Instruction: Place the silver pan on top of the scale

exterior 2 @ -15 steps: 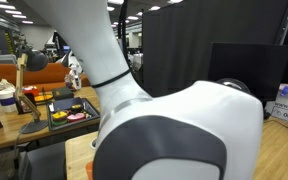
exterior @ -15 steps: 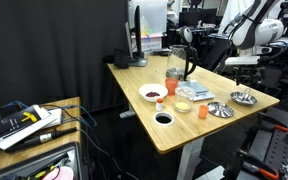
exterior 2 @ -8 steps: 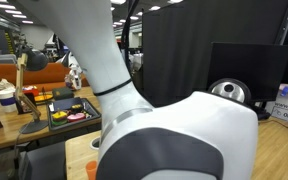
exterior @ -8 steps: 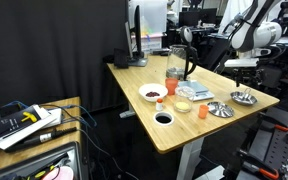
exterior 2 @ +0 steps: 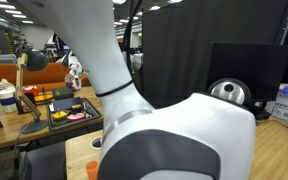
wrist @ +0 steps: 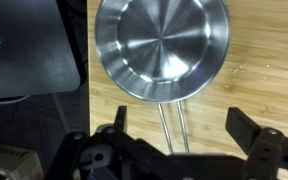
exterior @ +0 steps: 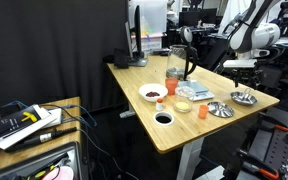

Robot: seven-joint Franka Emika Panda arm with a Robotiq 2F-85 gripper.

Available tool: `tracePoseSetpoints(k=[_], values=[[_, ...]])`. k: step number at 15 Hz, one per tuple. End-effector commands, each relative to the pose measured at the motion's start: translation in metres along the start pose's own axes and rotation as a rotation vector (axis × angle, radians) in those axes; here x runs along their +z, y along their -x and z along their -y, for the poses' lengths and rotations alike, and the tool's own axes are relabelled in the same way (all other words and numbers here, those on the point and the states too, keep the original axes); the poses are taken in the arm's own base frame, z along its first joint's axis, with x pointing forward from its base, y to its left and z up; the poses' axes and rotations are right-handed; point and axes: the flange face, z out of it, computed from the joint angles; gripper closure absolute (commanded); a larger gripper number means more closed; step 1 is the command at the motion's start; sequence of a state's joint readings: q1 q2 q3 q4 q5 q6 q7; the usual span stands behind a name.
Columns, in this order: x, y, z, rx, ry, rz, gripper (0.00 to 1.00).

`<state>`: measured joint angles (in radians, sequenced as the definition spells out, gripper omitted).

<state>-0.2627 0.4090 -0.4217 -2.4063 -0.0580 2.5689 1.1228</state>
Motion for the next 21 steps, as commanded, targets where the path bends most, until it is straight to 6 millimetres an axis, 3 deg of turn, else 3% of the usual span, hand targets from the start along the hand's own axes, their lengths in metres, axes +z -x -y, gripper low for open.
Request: tracePoseSetpoints(k=[1, 12, 21], values=[[0.006, -0.007, 0.013, 0.082, -0.04, -0.008, 0.0], [0.031, -0.029, 0.028, 0.187, -0.037, -0.03, 0.0], [0.028, -0.027, 0.03, 0.074, -0.037, -0.116, 0.0]])
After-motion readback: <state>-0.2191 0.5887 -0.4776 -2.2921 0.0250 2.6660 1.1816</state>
